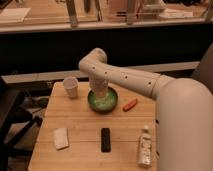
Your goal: Move the arm in a circular motion
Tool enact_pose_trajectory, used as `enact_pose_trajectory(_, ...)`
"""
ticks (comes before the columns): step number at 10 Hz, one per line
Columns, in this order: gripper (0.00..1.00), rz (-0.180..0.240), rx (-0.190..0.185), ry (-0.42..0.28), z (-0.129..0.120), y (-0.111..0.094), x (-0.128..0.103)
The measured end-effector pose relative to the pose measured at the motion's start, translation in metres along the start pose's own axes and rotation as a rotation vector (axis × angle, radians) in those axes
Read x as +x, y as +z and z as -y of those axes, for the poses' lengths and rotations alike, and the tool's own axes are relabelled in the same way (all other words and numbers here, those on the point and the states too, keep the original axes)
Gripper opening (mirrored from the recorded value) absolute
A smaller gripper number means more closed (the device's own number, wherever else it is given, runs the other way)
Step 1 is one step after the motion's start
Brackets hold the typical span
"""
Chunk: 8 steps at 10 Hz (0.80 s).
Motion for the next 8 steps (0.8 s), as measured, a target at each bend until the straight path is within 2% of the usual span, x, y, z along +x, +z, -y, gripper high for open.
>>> enact_pose_trajectory(3,0.0,0.001,0.016,0.026,0.005,-0.002,0.0)
enact_pose_trajectory(8,0.0,0.01,0.044,0.098,-0.05,0.002,-0.011)
